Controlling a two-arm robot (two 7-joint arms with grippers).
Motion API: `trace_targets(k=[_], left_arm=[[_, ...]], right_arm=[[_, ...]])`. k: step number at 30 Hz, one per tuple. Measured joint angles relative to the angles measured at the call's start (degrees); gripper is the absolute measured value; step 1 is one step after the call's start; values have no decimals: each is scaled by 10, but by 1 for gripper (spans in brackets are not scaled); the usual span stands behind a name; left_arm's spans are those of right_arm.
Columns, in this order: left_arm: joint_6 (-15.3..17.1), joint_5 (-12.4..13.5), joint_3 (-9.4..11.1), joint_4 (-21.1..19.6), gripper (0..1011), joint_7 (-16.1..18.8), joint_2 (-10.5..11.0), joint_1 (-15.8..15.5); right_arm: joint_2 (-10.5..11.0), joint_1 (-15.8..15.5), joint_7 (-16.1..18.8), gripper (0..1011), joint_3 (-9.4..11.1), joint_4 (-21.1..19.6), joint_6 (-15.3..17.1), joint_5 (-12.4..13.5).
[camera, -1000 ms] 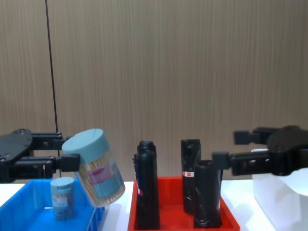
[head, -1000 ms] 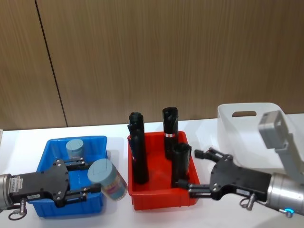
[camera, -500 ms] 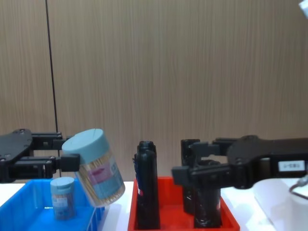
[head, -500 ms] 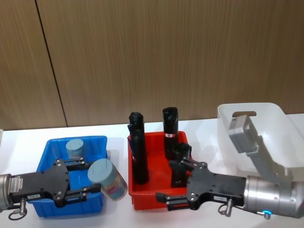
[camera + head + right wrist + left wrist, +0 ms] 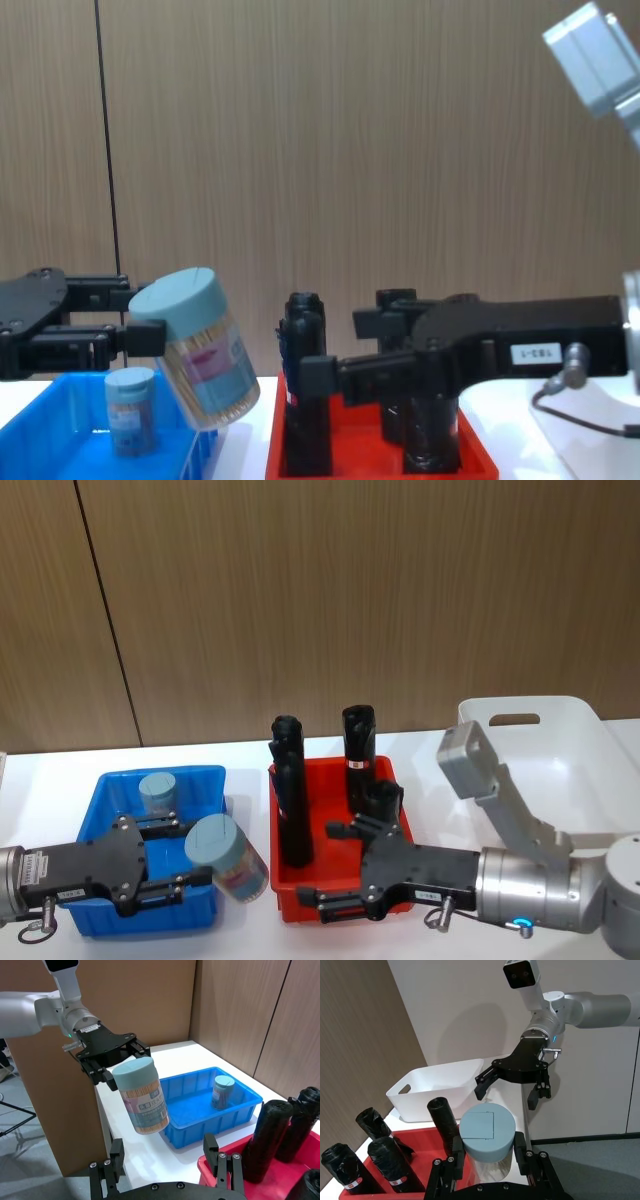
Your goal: Pick the cotton swabs from the blue box and place them into the white box.
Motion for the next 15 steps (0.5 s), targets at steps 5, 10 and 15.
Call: trace_targets(k=[5,10,15], left_arm=[[0,0,0,0,604,0,0,0],[0,0,0,0,604,0,0,0],[0,0,0,0,604,0,0,0]], right_arm=[[-9,8,-2,1002,-7,12,-2,-5],[-18,17,-2,1002,-16,26,-5,-10],[-25,23,-1,1002,-23,34,-6,-13]])
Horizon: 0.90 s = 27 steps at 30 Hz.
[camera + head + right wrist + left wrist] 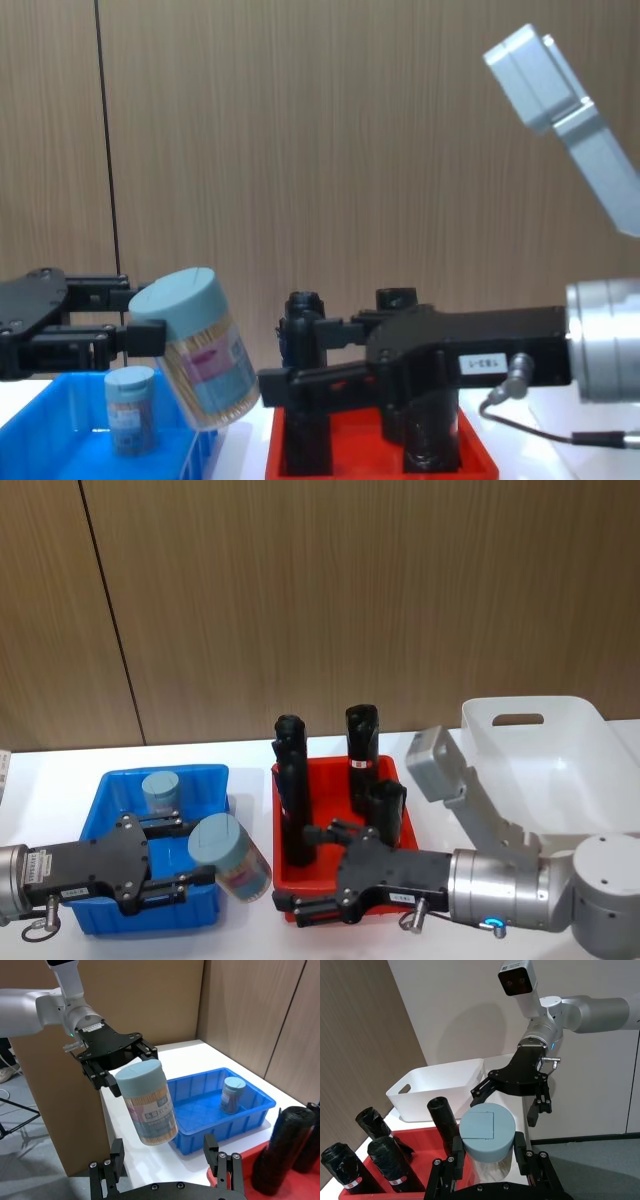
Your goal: Pick the cotton swabs from the blue box and place them into the white box.
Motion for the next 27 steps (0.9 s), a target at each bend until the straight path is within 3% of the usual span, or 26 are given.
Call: trace_targets(k=[27], left_arm=[[0,0,0,0,604,0,0,0]], right_arm=[[-42,36,0,1001,-40,46,-9,-30]])
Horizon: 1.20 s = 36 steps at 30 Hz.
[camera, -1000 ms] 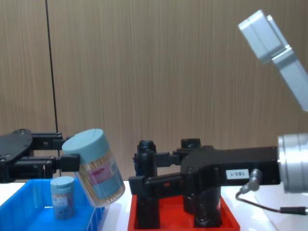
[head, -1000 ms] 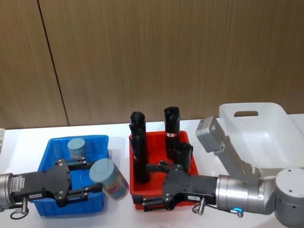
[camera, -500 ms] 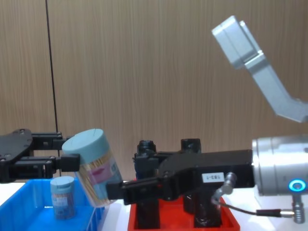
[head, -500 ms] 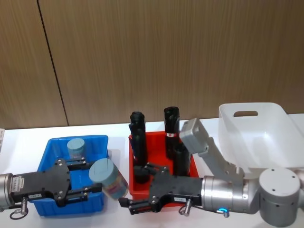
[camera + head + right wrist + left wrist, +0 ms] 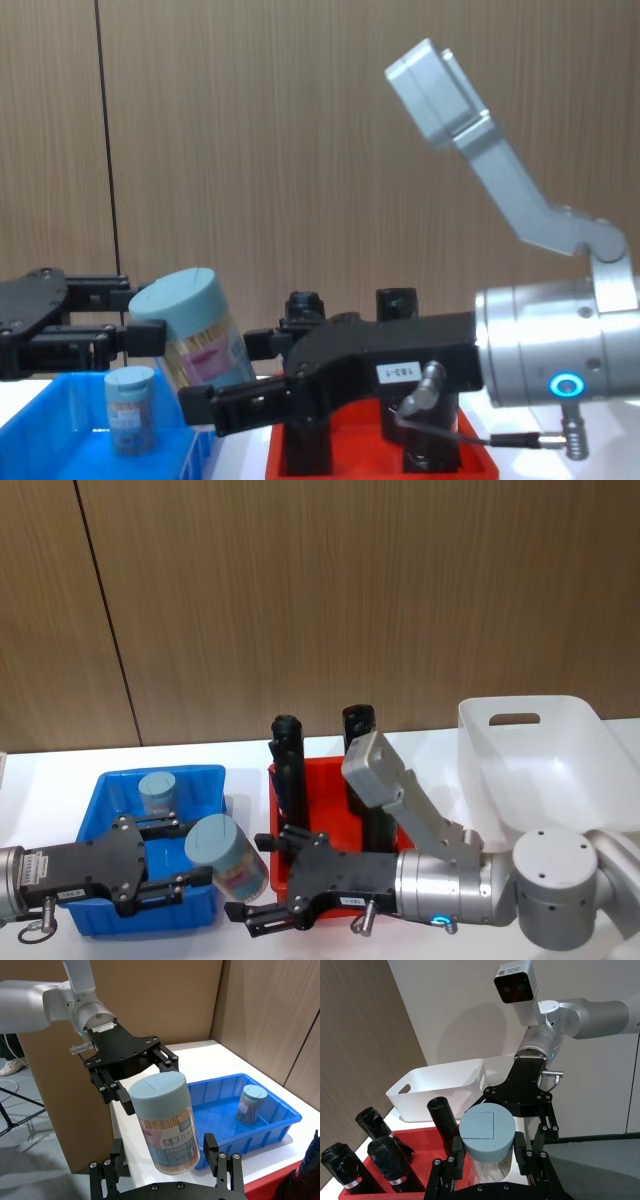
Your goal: Pick the cotton swabs from the blue box and place them into the white box.
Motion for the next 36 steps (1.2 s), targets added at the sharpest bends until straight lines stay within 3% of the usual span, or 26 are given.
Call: trace_targets(k=[23,32,36], left_arm=[[0,0,0,0,604,0,0,0],[0,0,0,0,604,1,0,0],[0,0,0,0,604,1,0,0]], right_arm=[[-22,29,-26,996,-16,39,-6,-22],[-23,32,-28,797,-20,42,-6,-23],[-22,32,-28,766,-21,42,-6,-23]])
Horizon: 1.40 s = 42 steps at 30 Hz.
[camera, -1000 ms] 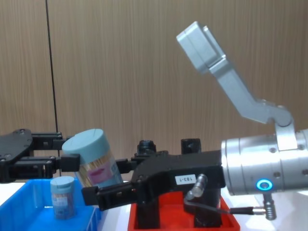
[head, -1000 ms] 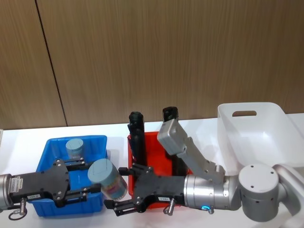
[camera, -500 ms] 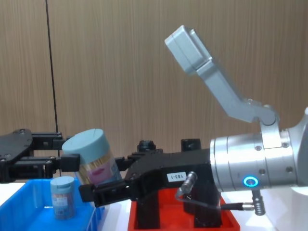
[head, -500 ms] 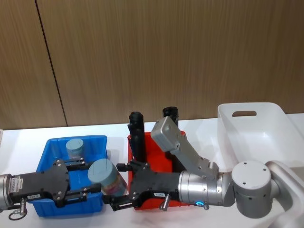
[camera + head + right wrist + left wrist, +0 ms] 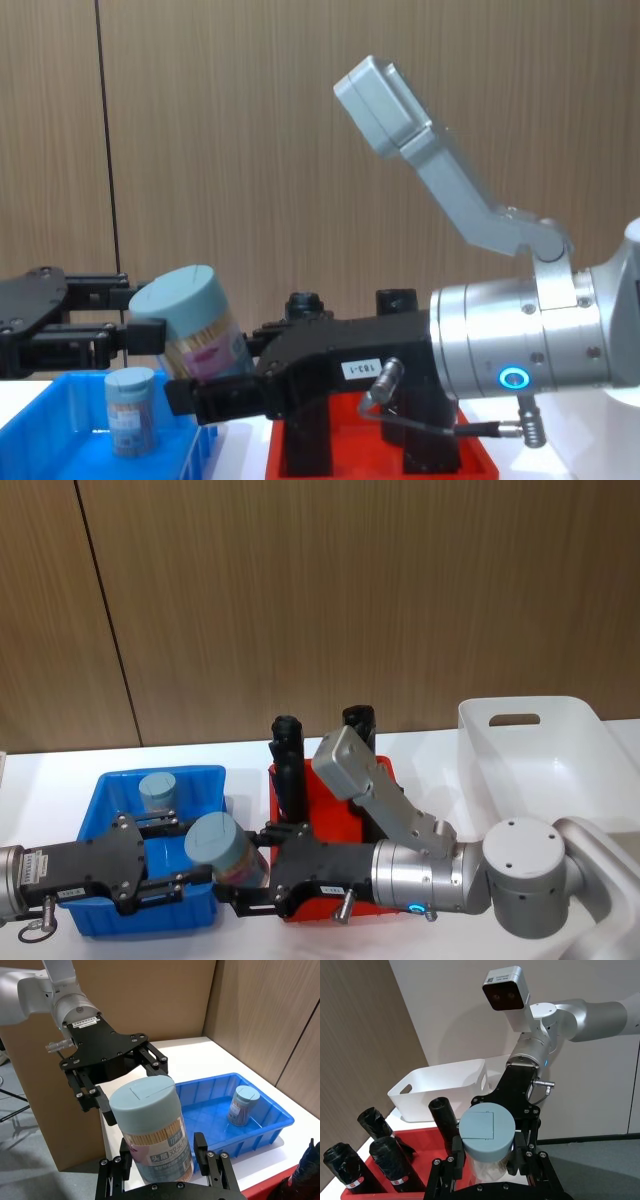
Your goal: Pick the cotton swabs from the blue box and place them into the white box.
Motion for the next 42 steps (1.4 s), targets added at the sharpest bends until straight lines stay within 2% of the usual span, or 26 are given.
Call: trace_targets(k=[3,12,17,29,34,42], left_arm=[[0,0,0,0,625,0,0,0],[0,0,0,0,873,-1,0,0],[0,0,0,0,1003,-1,0,0],[0,0,0,0,1003,-1,0,0],[0,0,0,0,1003,-1,0,0],[0,0,0,0,1003,-1,0,0]], right_arm=[[1,0,-3,743,-1,0,0,0],[4,1,-8,664,-1,0,1,4],[8,0,-11,653,1,-3,0,9],[31,-11,-27,653,16,-19,-3,31],[46,-17,-39,653,29,-28,-6,45],[81,-25,-67,653,61,-45,-13,73]])
